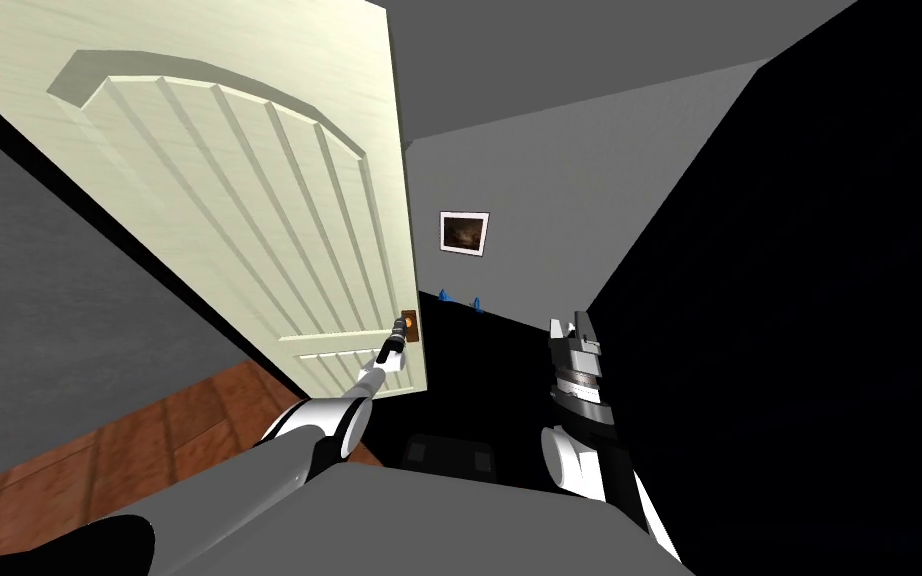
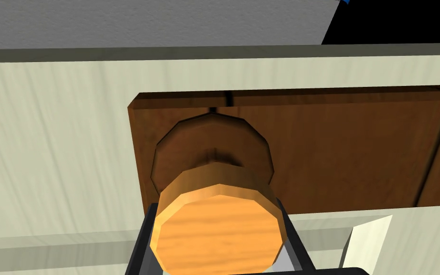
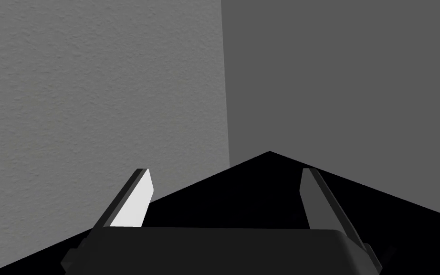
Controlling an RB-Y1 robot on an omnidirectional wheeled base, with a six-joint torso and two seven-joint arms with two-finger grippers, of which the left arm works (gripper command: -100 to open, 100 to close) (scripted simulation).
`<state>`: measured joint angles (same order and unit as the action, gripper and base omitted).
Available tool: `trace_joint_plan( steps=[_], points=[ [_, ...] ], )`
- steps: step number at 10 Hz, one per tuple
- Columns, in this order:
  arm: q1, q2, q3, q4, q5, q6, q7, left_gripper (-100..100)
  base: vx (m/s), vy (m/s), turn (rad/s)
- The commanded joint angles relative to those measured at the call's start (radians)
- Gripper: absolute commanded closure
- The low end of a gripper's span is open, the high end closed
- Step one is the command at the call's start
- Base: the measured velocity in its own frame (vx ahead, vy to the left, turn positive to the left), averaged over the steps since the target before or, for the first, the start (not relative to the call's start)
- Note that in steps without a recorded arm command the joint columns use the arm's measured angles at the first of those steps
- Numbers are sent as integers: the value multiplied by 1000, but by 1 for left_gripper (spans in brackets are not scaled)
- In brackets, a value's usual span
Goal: Push the door open
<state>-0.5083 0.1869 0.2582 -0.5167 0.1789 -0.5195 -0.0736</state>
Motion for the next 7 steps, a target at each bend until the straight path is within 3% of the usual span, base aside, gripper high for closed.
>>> trace_joint_plan(
  steps=[1, 7],
  points=[
    [-1, 7, -8, -8, 7, -2, 2, 100, 208, -29, 121],
    [4, 25, -59, -12, 44, -4, 11, 100, 189, -51, 158]
  ],
)
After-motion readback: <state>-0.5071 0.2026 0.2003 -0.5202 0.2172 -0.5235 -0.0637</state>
